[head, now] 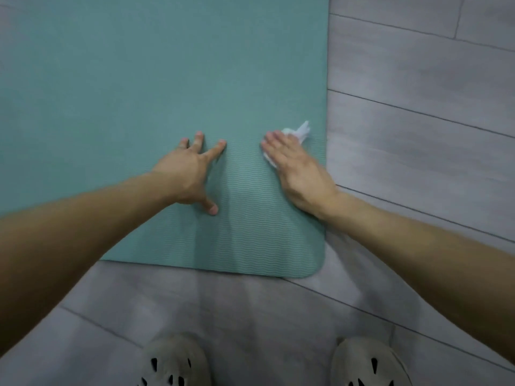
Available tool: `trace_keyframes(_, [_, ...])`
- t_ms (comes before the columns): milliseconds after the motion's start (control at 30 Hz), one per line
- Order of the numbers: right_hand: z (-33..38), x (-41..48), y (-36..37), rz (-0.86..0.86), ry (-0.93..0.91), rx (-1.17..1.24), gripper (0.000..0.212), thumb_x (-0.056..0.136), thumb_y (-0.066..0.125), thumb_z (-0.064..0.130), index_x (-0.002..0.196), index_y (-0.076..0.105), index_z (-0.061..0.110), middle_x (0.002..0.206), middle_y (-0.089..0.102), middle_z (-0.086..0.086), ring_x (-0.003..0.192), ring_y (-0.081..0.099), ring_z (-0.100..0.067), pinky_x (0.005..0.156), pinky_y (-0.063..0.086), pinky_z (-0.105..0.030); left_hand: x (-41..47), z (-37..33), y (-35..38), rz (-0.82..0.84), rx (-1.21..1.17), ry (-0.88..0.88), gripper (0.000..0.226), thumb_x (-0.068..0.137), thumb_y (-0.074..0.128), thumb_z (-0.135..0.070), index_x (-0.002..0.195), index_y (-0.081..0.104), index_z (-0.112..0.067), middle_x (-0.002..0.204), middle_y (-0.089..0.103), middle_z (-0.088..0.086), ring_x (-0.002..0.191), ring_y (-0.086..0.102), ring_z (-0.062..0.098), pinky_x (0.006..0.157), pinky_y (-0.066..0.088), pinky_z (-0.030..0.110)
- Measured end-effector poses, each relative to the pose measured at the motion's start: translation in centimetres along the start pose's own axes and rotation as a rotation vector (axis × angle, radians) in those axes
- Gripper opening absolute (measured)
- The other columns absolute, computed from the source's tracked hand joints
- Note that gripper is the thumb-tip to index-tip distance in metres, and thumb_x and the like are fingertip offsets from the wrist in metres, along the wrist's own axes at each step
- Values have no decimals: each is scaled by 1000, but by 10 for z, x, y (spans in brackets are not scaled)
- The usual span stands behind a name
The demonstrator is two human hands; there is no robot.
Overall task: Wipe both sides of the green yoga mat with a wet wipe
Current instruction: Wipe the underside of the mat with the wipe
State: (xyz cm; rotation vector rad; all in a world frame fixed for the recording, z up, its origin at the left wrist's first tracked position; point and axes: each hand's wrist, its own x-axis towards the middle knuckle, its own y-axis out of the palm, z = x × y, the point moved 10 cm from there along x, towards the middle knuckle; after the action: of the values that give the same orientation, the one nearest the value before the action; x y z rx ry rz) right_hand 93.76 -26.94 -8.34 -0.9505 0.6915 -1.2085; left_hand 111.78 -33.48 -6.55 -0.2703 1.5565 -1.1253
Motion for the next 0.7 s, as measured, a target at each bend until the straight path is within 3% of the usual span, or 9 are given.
trace_keyframes(100, [86, -34, 45, 198, -343, 96, 54, 107, 33, 7, 160, 39, 7, 169, 32, -12, 160, 22, -25, 133, 11, -39, -3, -1, -3, -11, 72, 18, 164, 48, 87, -83, 163, -21, -39, 175, -12, 14, 161, 8, 44, 125, 32, 54])
trace_keyframes(167, [88, -33, 38, 240, -422, 85, 54, 107, 28, 14, 160, 41, 8, 168, 34, -9, 159, 23, -23, 132, 16, -37, -5, -2, -5, -15, 98, 40, 164, 48, 83, -88, 163, -23, -39, 175, -12, 14, 161, 9, 44, 123, 36, 55])
trace_keyframes(233, [58, -9, 9, 196, -316, 40, 55, 109, 25, 20, 162, 39, 14, 171, 29, -7, 160, 20, -23, 131, 21, -43, -7, -5, -7, -11, 113, 56, 162, 49, 80, -90, 162, -25, -39, 175, -13, 15, 160, 8, 45, 121, 38, 56])
trace_keyframes(333, [25, 26, -20, 232, -237, -112, 53, 109, 39, 24, 162, 40, 26, 173, 21, -13, 162, 14, -27, 131, 16, -49, -10, -8, -10, -3, 115, 72, 160, 53, 79, -90, 162, -26, -38, 174, -14, 17, 160, 7, 47, 121, 38, 55])
trace_keyframes(400, [17, 30, -20, 364, -182, -176, 59, 108, 46, 47, 163, 36, 29, 175, 11, -16, 163, 7, -29, 132, 14, -49, -12, -11, -11, -9, 111, 79, 160, 54, 80, -88, 162, -25, -36, 174, -14, 18, 160, 7, 48, 119, 37, 55])
trace_keyframes(467, [14, 25, -18, 452, -154, -221, 76, 102, 37, 71, 164, 31, 29, 175, 5, -16, 163, 1, -27, 132, 11, -47, -13, -10, -12, -21, 107, 74, 159, 55, 81, -87, 163, -24, -36, 174, -13, 18, 159, 7, 48, 119, 38, 54])
trace_keyframes(567, [11, 29, -19, 378, -171, -278, 68, 107, 23, 65, 166, 27, 30, 176, 6, -11, 163, -3, -23, 132, 5, -47, -11, -10, -11, -33, 103, 76, 161, 52, 82, -87, 164, -21, -35, 174, -10, 20, 159, 10, 49, 118, 40, 55])
trace_keyframes(700, [2, 36, -8, 247, -64, -282, 66, 112, 22, 57, 169, 11, 28, 177, -2, -2, 162, -11, -15, 133, 1, -43, -9, -11, -10, -74, 101, 91, 162, 47, 85, -86, 166, -13, -35, 174, -2, 21, 157, 18, 49, 114, 44, 54])
